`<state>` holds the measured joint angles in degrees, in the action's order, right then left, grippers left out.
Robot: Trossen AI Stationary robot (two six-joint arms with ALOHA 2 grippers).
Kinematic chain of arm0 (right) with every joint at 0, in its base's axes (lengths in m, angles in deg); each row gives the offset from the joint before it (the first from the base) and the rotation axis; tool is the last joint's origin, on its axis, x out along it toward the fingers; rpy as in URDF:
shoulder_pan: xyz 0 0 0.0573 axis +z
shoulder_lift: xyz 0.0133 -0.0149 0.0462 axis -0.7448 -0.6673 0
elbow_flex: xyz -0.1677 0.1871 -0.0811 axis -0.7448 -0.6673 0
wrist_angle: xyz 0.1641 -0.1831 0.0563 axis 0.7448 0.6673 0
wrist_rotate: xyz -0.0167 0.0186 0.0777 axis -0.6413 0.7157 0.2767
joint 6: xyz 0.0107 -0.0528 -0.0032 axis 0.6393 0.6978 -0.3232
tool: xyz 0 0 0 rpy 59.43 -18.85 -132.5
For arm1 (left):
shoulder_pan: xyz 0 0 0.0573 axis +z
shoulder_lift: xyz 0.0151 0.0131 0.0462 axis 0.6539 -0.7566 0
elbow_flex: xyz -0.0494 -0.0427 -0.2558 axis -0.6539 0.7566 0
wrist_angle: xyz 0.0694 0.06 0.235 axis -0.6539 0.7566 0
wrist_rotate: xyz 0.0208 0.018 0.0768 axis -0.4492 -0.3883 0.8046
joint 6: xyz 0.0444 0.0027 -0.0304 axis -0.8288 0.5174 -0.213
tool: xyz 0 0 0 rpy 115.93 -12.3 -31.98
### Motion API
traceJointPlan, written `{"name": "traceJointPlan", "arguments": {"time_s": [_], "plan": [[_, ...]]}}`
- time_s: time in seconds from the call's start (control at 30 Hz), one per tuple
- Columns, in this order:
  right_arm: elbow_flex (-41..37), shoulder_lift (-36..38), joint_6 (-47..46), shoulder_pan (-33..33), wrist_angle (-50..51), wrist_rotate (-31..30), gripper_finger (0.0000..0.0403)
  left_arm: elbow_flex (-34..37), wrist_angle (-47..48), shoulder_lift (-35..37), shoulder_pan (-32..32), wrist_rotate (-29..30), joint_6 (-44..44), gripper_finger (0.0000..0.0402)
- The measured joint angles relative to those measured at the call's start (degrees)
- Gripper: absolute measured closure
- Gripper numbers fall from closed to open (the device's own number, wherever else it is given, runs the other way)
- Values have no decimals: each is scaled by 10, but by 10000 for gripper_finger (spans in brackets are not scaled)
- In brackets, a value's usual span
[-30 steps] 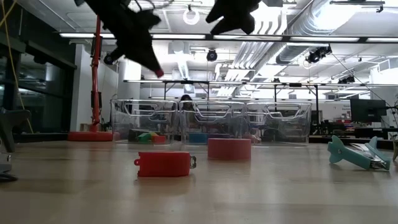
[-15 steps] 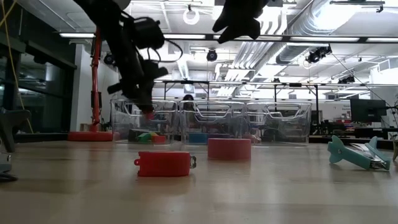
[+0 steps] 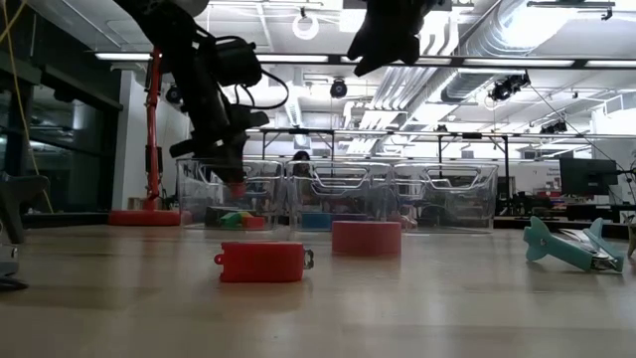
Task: Pick and place Stapler, Stapler remover, tape
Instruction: Put the right red stapler into the left transparent bin, then put the yellow tape into the middle transparent bin
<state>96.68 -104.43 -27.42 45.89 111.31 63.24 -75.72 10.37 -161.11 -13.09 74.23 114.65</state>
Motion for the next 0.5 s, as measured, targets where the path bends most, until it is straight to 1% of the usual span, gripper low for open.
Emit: {"name": "traceJointPlan", "arguments": {"time_s": [0.17,0.27,0.37,0.5], "plan": [[0,0,4,-12,12,8,201,0,0,0,0,-2,-3,245],[0,0,8,-18,19,17,201,-7,11,8,0,-1,-4,217],[0,0,19,-22,25,19,201,-18,30,22,0,10,-4,210],[0,0,33,-24,39,18,201,-37,103,56,0,15,-6,217]]}}
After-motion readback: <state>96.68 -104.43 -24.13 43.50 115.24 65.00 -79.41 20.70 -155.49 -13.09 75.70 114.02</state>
